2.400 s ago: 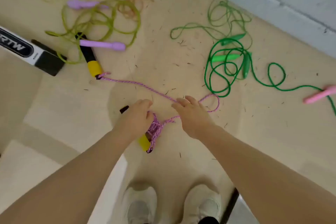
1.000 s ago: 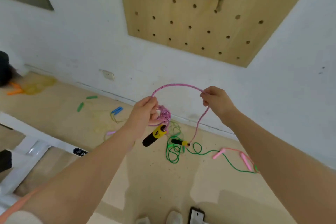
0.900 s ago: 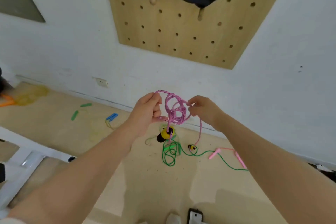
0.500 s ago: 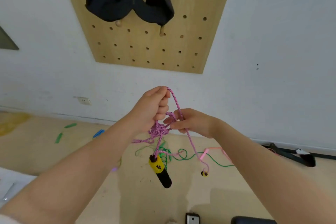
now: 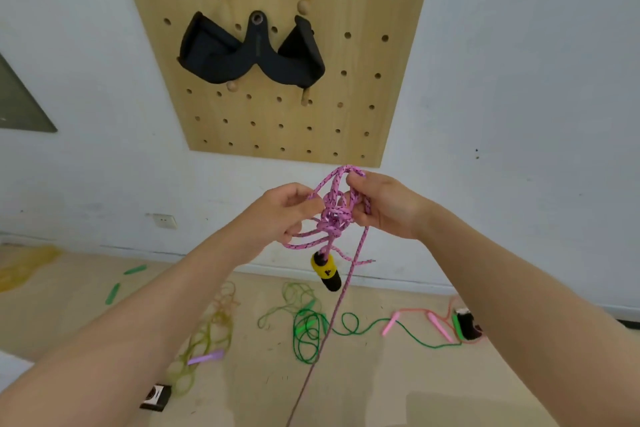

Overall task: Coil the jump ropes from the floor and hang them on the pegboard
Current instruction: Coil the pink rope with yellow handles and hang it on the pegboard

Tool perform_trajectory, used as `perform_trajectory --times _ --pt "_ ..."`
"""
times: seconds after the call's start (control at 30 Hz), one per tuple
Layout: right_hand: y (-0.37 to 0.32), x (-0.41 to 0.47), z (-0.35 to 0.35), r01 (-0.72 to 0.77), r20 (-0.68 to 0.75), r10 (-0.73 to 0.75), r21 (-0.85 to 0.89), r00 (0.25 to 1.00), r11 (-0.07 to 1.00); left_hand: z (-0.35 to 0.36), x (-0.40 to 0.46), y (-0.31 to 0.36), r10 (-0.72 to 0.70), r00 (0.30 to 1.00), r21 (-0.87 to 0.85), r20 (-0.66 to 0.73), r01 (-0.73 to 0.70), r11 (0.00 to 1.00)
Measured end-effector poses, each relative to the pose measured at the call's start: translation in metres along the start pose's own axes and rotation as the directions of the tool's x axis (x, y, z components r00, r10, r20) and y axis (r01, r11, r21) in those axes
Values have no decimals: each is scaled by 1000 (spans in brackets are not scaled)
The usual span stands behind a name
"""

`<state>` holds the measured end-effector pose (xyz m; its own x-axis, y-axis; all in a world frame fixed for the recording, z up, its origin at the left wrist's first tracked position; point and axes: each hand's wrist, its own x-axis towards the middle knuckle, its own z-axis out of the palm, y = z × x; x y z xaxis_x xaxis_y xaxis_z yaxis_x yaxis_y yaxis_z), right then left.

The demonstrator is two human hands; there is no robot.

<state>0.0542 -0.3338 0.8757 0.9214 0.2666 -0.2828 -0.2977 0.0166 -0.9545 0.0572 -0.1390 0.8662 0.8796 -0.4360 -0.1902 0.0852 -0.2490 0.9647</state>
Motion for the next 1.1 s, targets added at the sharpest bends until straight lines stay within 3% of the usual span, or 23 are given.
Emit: perform_trajectory --times 0.1,0.3,0.4,0.5,0.57,0.6,0.67,0.73,0.8,0.9,1.0,1.1 --pt "-11 -2 1 -10 -28 9 -36 1000 999 5 -4 5 62 990 121 129 -78 990" --pt "-22 -6 0 -13 -100 5 -78 995 997 18 -2 12 95 993 2 75 -95 995" --pt "-23 -8 -2 25 -103 -46 -195 994 980 23 -1 9 116 990 -109 76 -108 988" --pt "-14 -8 -5 60 -151 -137 -428 979 902 30 2 8 121 993 -131 -9 -121 984" --pt "-2 -10 -5 109 -279 -318 -571 906 814 35 7 7 111 986 -175 -124 -132 976" --pt "3 -14 -3 150 -328 -446 -642 833 752 36 10 5 94 979 -203 -180 -130 971" --pt "11 -22 1 224 -325 -616 -730 718 646 37 14 3 39 965 -297 -260 -118 948" --pt "19 -24 3 207 -264 -529 -712 807 671 39 15 5 17 961 -398 -277 -131 908" --pt "32 -20 5 107 -133 -287 -718 949 688 41 13 10 47 966 -435 -254 -157 886" --pt "58 -10 11 41 32 -25 -797 999 603 43 12 15 84 968 -419 -237 -180 890" --pt "71 -1 14 45 29 -36 -800 999 599 39 11 13 77 959 -371 -273 -179 911" --pt "64 4 11 52 -23 -108 -768 994 638 28 12 3 41 917 -167 -396 -115 979"
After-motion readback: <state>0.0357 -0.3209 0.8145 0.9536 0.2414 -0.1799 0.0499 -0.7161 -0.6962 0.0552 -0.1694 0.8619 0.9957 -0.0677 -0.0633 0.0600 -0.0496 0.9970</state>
